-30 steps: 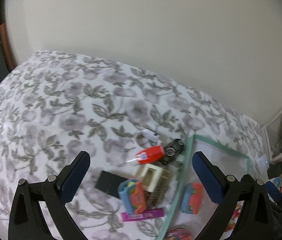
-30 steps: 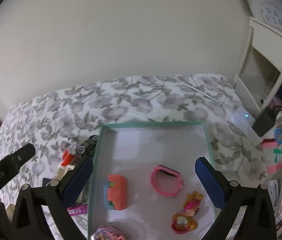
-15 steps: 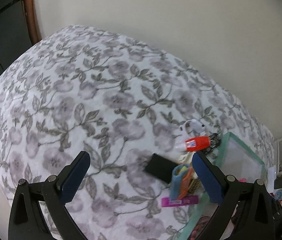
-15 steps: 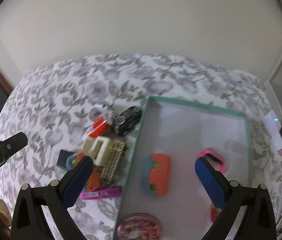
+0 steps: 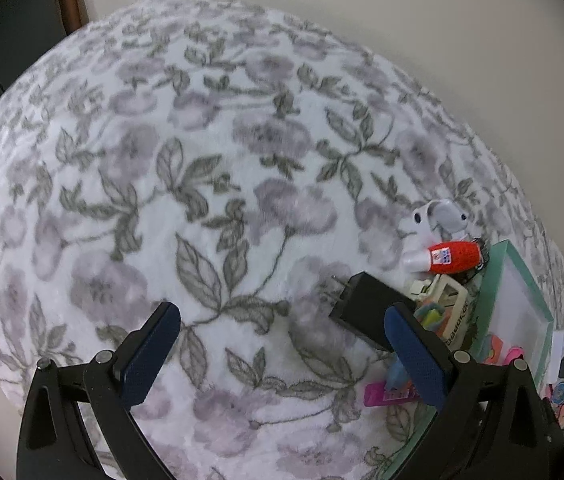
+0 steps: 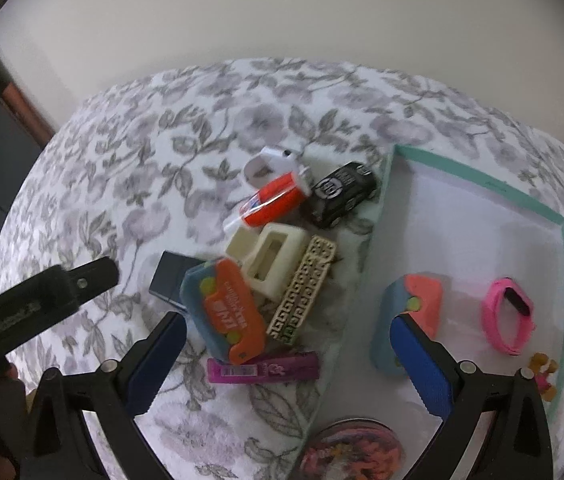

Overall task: Organize rigid objects
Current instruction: 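Move both tools back over the remaining toys beside the tray, then grasp the orange-and-blue carrot knife toy with right tool while left tool lowers toward charger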

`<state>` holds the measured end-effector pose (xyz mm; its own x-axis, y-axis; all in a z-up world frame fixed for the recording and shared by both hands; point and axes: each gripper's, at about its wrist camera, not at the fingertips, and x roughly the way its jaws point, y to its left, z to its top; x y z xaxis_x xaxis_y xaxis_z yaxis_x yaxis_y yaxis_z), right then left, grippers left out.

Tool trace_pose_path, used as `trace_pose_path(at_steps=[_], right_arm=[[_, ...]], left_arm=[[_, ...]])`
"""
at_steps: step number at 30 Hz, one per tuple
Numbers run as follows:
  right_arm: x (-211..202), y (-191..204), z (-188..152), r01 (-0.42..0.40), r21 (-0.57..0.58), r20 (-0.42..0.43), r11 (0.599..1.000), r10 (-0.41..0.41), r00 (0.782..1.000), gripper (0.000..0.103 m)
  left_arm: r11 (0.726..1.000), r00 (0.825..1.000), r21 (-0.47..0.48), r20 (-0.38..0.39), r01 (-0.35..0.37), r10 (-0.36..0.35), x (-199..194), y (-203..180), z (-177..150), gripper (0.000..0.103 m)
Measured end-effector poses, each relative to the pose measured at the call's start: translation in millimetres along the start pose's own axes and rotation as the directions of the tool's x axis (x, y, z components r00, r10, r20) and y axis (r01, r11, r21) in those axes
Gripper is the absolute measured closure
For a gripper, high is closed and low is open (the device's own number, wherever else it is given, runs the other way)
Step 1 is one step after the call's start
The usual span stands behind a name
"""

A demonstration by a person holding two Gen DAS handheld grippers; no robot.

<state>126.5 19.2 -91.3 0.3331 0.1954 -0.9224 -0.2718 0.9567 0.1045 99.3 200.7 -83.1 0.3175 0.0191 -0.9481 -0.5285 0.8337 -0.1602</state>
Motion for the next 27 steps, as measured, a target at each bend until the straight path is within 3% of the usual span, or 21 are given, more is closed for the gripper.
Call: trace_pose_path(at_steps=[9, 11, 13, 19, 27], right_arm=[[13.8, 17.5, -4.0, -0.061, -0.031, -0.006, 0.998, 0.06, 0.998, 0.0], [15.5, 19.0, -4.8, -0.079, -0.034, -0.004, 0.996, 0.079, 0.997, 0.004], [16.8, 19.4, -5.3, -0.094, -0.028, -0.001, 0.995, 0.094, 0.996, 0.015], [17.8, 18.8, -5.2, -0.144, -0.003, 0.011, 0.99, 0.144, 0.989, 0.029], [29.7, 18.3, -8.7, -0.173, 0.018, 0.014, 0.985, 0.173, 0.985, 0.032]], left_arm=[[0.999, 1.0, -0.036, -0.024, 0.018, -0.019, 10.2, 4.4, 4.6, 0.001], [0.999, 0.999, -0.035, -0.029, 0.022, -0.023, 12.5, 3.4, 5.2, 0.001], [0.999, 0.999, -0.036, -0.035, 0.026, -0.027, 15.0, 2.3, 5.8, 0.001], [0.999, 0.997, -0.018, -0.065, 0.05, -0.051, 23.7, -5.3, 7.5, 0.001], [0.996, 0.989, -0.012, -0.12, 0.089, -0.09, 37.3, -13.8, 8.3, 0.001]])
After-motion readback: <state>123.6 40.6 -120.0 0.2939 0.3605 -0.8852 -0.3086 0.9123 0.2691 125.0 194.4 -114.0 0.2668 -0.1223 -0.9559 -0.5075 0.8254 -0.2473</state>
